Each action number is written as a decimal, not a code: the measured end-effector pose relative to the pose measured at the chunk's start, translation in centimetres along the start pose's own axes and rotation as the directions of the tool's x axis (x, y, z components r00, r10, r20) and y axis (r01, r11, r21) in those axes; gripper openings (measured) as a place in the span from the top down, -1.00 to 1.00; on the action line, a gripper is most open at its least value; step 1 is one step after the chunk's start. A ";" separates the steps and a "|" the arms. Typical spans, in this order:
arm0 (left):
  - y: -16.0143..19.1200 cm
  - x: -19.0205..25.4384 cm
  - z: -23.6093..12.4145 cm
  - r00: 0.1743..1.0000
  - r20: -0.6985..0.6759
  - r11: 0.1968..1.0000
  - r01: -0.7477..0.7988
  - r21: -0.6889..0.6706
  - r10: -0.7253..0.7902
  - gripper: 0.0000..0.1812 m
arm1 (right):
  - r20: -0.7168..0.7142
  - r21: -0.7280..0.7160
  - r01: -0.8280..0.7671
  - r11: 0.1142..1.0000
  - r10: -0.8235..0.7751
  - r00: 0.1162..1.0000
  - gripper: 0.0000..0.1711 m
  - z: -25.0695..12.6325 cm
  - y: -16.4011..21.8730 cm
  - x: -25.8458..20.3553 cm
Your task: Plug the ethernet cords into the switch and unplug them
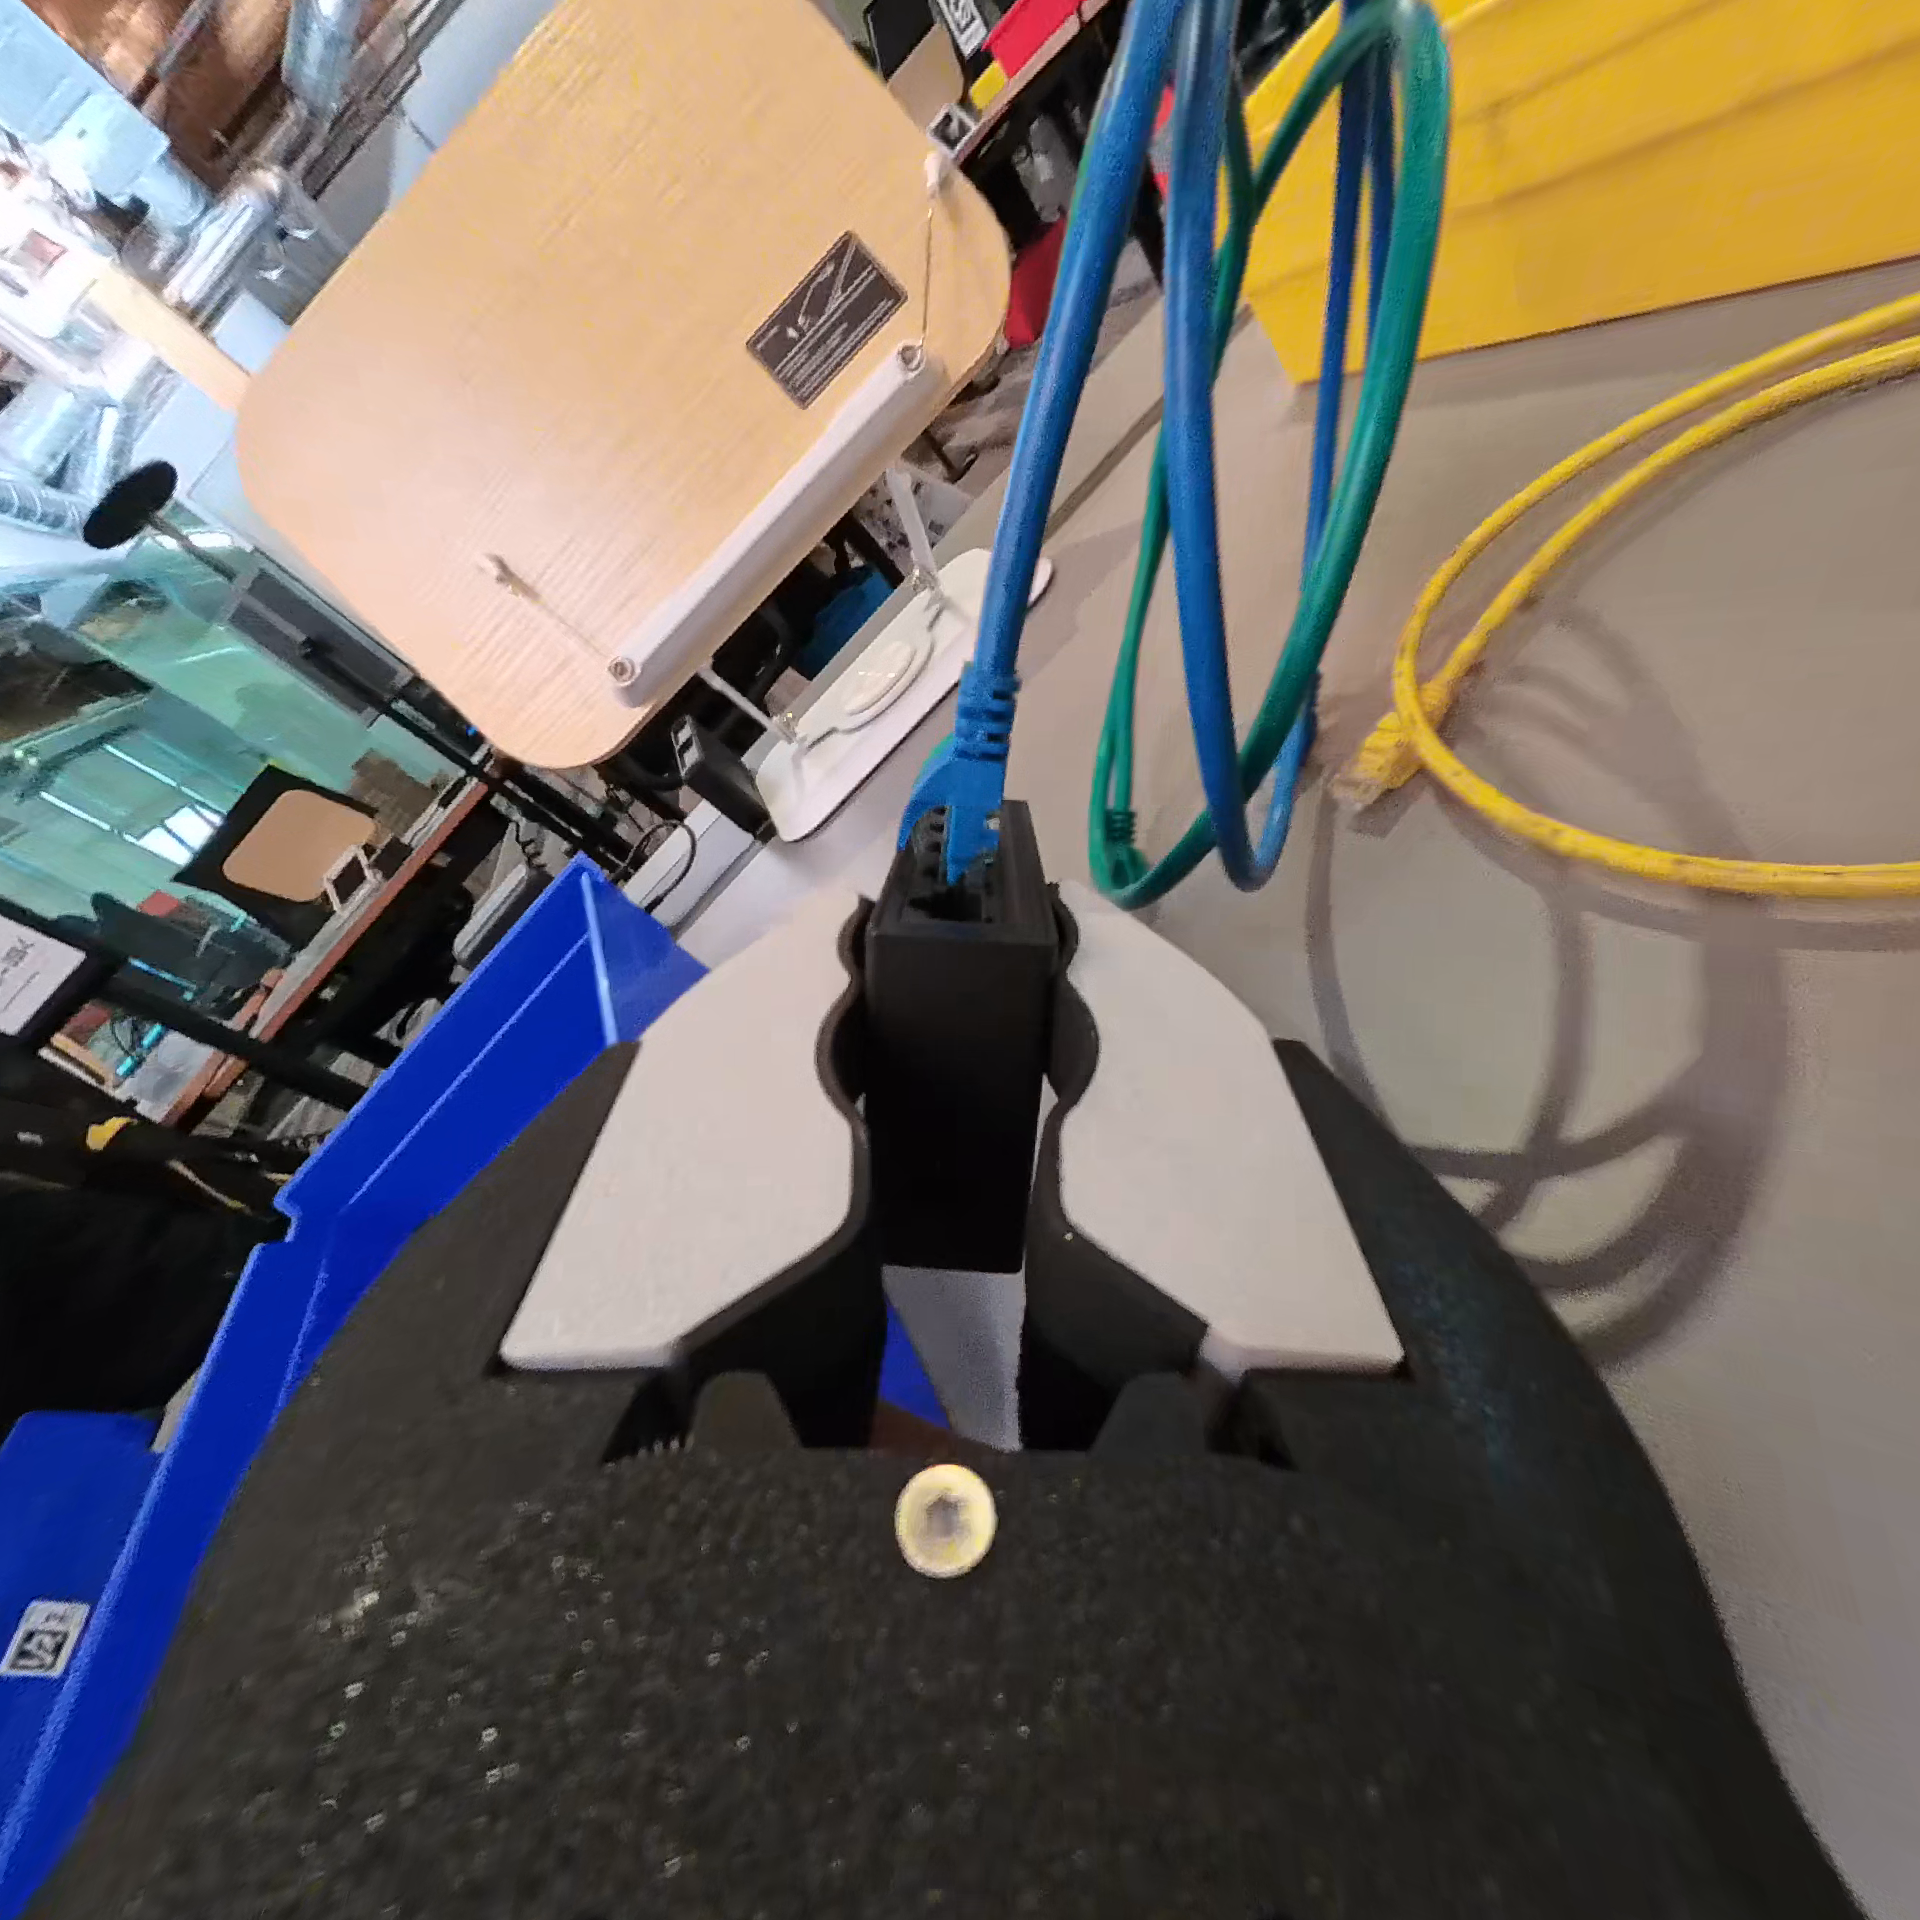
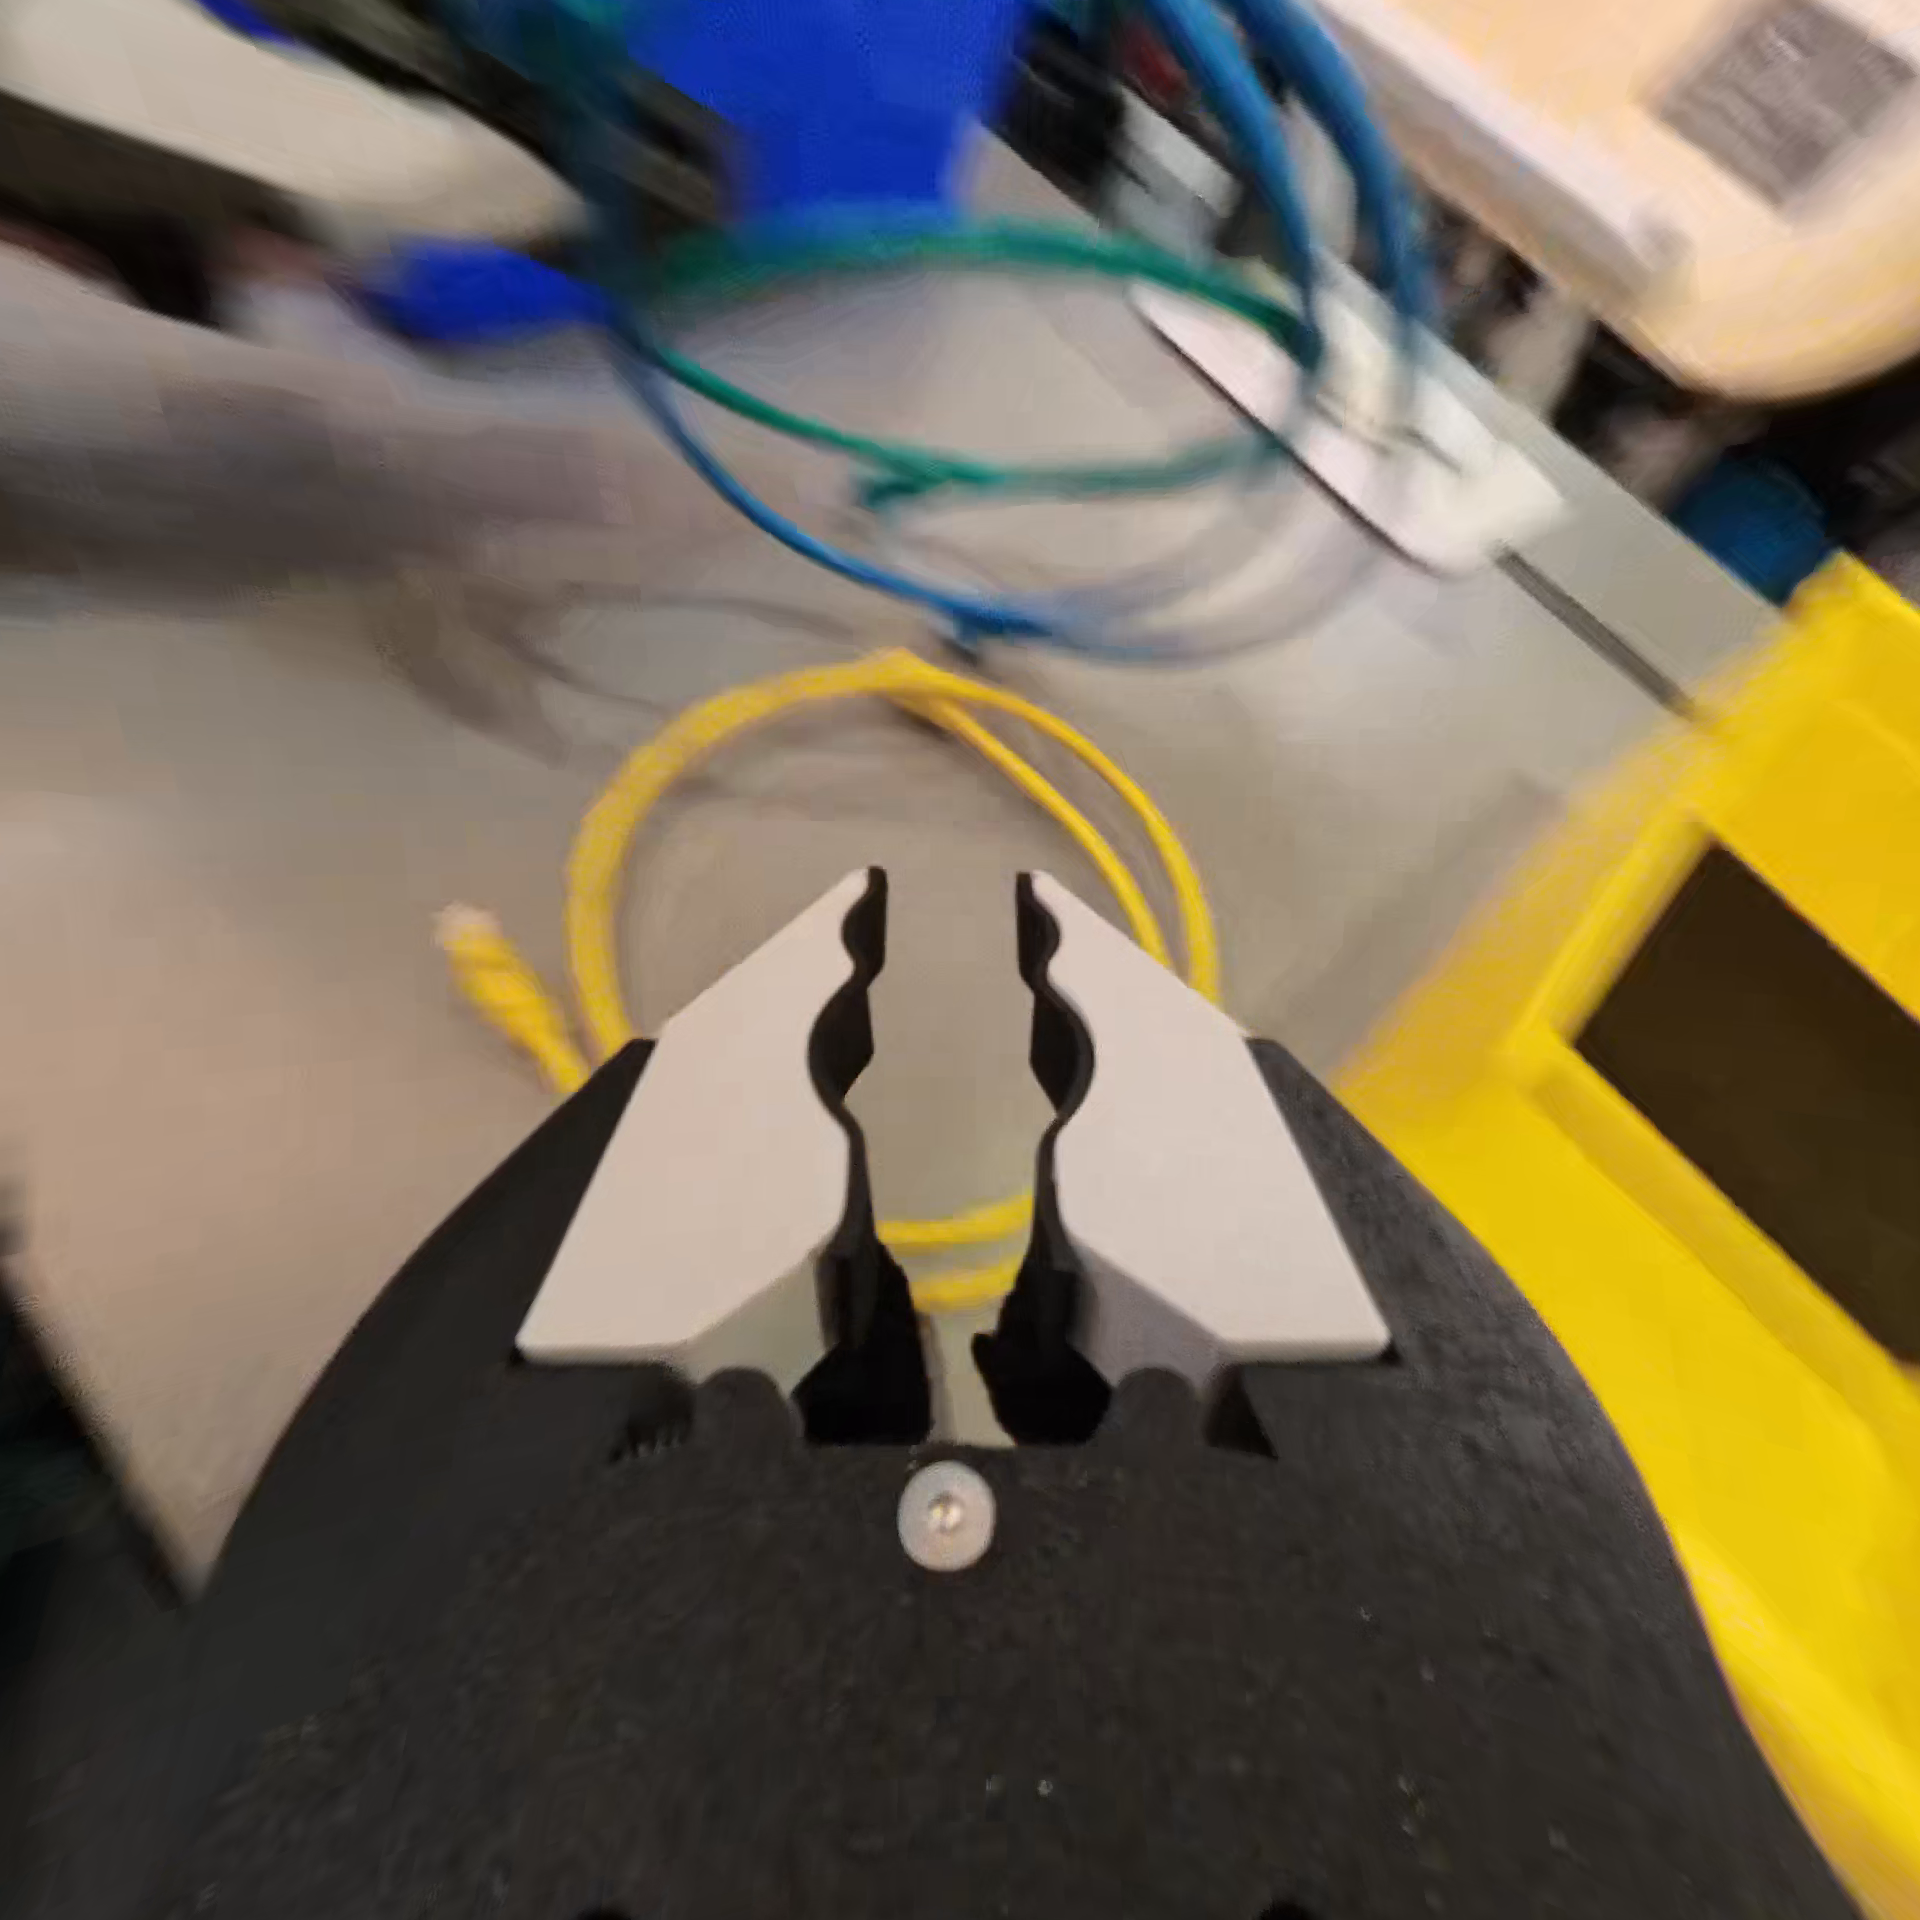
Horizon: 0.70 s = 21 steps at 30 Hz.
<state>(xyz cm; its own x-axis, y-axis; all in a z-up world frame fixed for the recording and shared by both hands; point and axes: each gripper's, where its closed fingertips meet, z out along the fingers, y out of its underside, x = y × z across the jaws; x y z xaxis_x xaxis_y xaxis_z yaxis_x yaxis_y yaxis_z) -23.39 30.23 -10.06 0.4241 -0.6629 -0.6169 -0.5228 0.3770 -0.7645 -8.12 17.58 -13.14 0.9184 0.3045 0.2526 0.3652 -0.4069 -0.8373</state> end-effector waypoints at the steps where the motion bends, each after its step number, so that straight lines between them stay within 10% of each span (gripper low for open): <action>1: 0.3 -0.1 0.0 1.000 0.002 1.000 0.011 -0.008 -0.011 0.68 | -0.101 -0.074 -0.050 0.996 0.042 0.994 0.72 0.0 2.1 2.0; 10: 0.9 0.3 0.7 1.000 -0.022 0.999 0.013 -0.037 -0.014 0.68 | -0.353 -0.231 -0.358 0.905 0.265 0.897 0.70 1.5 8.6 4.5; 21: 1.1 0.6 0.7 1.000 -0.020 0.999 -0.007 -0.053 0.006 0.68 | -0.195 -0.237 -0.204 0.950 0.159 0.968 0.89 0.3 6.0 3.1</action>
<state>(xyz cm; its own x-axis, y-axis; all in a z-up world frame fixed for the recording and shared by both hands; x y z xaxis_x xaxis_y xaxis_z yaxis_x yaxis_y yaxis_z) -23.20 30.72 -11.37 0.4058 -0.6738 -0.6175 -0.5644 0.3466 -0.7492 -3.19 16.37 -17.54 0.9767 0.0623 0.2054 0.1955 -0.6531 -0.7316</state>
